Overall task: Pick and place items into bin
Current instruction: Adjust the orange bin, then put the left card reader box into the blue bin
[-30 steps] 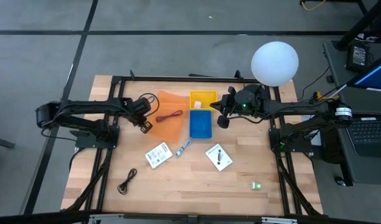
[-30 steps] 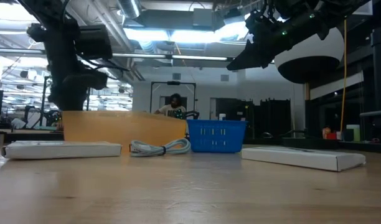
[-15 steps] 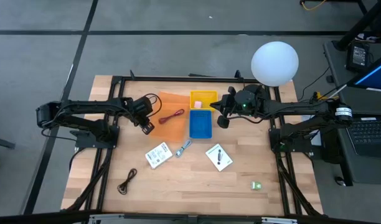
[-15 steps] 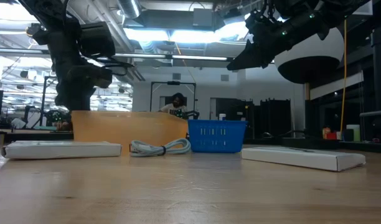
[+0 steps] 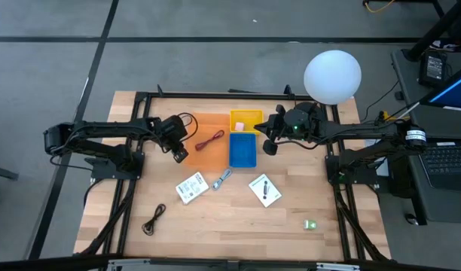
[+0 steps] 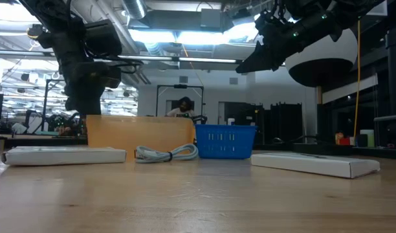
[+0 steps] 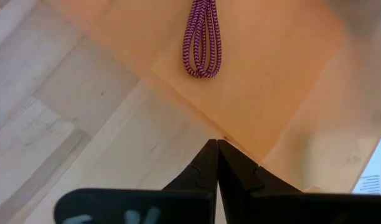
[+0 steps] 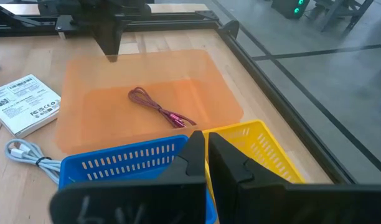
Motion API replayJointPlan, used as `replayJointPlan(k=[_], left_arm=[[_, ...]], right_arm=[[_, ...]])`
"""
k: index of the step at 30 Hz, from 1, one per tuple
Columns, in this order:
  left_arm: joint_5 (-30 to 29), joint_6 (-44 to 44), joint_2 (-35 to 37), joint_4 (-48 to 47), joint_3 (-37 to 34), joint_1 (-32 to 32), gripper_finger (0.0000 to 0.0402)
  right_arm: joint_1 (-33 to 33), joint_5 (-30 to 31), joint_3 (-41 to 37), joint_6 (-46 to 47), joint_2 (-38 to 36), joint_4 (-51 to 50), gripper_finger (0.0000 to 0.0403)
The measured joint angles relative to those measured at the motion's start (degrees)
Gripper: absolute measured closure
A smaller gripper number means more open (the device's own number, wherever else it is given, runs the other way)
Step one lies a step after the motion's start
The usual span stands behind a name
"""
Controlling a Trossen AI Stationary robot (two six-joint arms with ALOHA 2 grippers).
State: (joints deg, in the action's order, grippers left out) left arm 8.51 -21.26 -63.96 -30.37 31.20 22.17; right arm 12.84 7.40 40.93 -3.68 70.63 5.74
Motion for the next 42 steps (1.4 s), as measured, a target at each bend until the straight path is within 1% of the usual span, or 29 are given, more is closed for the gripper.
replayJointPlan(k=[15,21,26,32,39,42], left_arm=[[0.23,1.55,0.00,0.66,0.00,-0.02,0.0400],[-0.05,2.40,1.12,-1.50,0.00,-0.01,0.0400],[-0.54,3.44,4.85,-4.30,1.12,0.00,0.0400],[-2.22,7.07,11.93,-5.75,3.23,0.00,0.0400],[-4.01,14.04,18.91,-1.93,2.75,-0.58,0.0400],[-3.74,16.63,20.15,3.21,1.71,-1.90,0.0400]], right_arm=[[0.00,0.00,0.00,0.00,0.00,0.00,0.0399],[0.00,0.00,0.00,0.00,0.00,-0.02,0.0399],[0.00,0.00,0.00,0.12,0.00,-0.04,0.0399],[0.00,0.00,0.00,0.13,0.00,-0.07,0.0398],[-0.02,-0.03,0.00,0.17,0.00,-0.04,0.0398],[-0.02,-0.16,0.00,0.43,0.00,-0.04,0.0399]])
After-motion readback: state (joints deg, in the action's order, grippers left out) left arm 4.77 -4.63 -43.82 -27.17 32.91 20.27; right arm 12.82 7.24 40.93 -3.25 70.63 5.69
